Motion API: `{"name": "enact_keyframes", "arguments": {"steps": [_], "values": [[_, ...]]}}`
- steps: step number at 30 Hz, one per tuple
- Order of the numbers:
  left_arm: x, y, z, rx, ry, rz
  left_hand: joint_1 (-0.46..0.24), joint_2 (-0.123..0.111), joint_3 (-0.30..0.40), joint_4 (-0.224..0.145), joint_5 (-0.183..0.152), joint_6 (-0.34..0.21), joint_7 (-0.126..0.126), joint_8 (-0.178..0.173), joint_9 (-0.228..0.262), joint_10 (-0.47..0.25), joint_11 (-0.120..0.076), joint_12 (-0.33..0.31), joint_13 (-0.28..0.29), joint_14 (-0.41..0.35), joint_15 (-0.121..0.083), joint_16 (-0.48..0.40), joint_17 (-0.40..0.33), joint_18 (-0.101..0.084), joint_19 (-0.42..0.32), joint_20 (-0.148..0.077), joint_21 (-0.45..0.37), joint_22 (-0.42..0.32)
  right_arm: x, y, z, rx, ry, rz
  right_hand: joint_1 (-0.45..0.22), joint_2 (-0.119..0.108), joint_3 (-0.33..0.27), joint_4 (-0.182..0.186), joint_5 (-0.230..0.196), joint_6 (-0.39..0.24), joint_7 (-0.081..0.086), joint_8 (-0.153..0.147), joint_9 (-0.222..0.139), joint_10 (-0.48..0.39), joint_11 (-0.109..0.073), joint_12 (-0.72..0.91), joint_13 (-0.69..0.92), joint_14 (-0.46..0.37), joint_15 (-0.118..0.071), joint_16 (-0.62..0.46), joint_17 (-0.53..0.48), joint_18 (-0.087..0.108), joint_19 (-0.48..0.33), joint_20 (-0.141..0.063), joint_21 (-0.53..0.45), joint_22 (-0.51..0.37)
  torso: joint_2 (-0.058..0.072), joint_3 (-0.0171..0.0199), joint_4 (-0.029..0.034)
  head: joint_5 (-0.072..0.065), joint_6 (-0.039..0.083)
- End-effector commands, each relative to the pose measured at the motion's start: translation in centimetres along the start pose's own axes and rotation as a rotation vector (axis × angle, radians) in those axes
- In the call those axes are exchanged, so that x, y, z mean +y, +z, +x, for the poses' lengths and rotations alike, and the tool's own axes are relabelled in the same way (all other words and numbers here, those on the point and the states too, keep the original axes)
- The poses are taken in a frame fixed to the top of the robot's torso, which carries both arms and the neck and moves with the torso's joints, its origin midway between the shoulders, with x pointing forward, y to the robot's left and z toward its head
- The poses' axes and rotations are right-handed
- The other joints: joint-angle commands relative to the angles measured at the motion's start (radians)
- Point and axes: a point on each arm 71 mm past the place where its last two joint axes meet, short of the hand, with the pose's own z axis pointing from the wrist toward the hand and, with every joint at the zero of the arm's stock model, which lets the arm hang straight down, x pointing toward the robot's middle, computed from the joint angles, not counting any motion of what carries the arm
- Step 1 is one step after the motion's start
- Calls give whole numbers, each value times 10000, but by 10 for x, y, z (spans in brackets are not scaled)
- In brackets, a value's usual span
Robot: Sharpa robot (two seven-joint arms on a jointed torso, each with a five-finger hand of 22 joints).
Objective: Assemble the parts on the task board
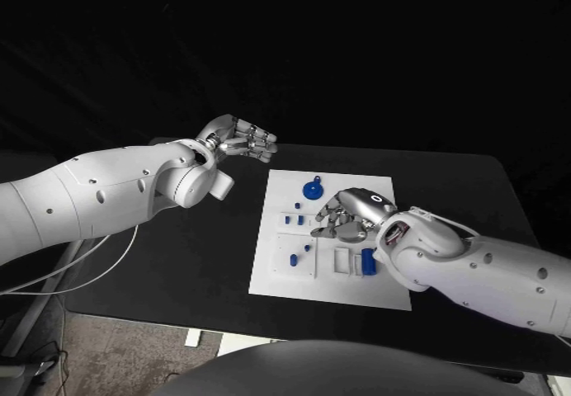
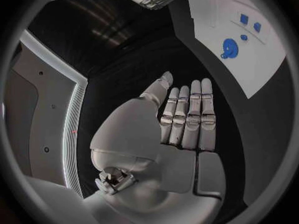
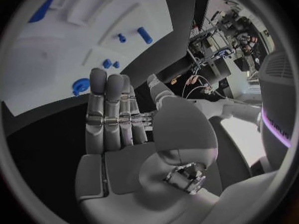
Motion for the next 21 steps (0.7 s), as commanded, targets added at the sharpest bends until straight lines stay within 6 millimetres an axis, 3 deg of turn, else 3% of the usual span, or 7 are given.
{"name": "enact_keyframes", "arguments": {"steps": [1,5,7,10,11,20,21], "values": [[-1,0,0,98,-45,55,8,61,-1,69,-54,1,-10,-34,3,8,10,-24,-8,13,-5,-36,8,20,41,8,43,15,-16,-6,-3,1387,1894,870,84,174,55,-143,87,187,-47,-14,162,-349,-126,1111,1057,79,-133,217,207,-158,133,-117,234,181,-52,32,-89,-241,-5],[1,0,-2,72,-25,6,-7,68,0,93,-60,10,-15,-35,2,16,7,-28,-9,22,-8,-37,9,19,50,7,39,7,-44,-17,-16,2231,2199,2187,130,326,424,-313,8,450,-232,6,388,-137,-324,1817,1770,429,-285,634,550,-227,311,-229,730,447,-104,69,-147,-425,-5],[3,0,-3,67,-11,-29,-23,71,-3,106,-58,7,-14,-36,2,16,8,-27,-9,22,-7,-37,9,17,49,9,36,2,-60,-24,-19,2902,2045,3067,-39,167,748,-214,64,709,-432,55,689,-130,-513,4267,3859,681,-403,3259,3248,-355,339,-370,1672,890,-145,97,-188,-502,-5],[6,0,-3,89,9,-95,-23,71,-3,106,-58,7,-14,-36,2,16,8,-27,-9,22,-7,-37,9,17,49,9,36,2,-78,-34,-22,3488,1871,4148,-391,-270,1645,259,-67,973,-574,191,1804,-851,-564,7239,7115,417,-453,4361,4710,-370,389,-443,2950,1578,-183,119,-218,-565,-5],[7,-1,-3,95,13,-117,-28,74,-3,111,-58,5,-14,-36,2,16,7,-26,-9,21,-7,-37,9,16,49,10,34,-2,-83,-37,-23,3667,1893,4497,-437,-410,1956,306,-48,818,-544,175,2615,-881,-503,7253,7340,443,-401,4272,4876,-359,296,-400,2880,1604,-193,127,-231,-586,-5],[13,-1,-2,143,15,-261,-57,81,-3,141,-58,-11,-14,-38,1,10,8,-26,-8,17,-5,-37,10,15,54,15,28,-27,-105,-58,-16,4507,2070,6417,-1055,-607,2904,62,-44,371,-723,153,6713,-767,-651,6831,7704,665,-473,3843,5396,-316,331,-438,2753,1519,-273,213,-334,-710,-5],[13,-1,-2,157,11,-270,-68,84,1,161,-57,-18,-16,-35,2,1,9,-25,-8,12,-4,-37,11,14,54,18,21,-61,-105,-59,-15,4540,2072,6536,-1126,-596,2924,101,-41,386,-749,120,6853,-760,-642,6816,7717,674,-479,3828,5419,-319,336,-436,2755,1521,-278,215,-337,-718,-5]]}}
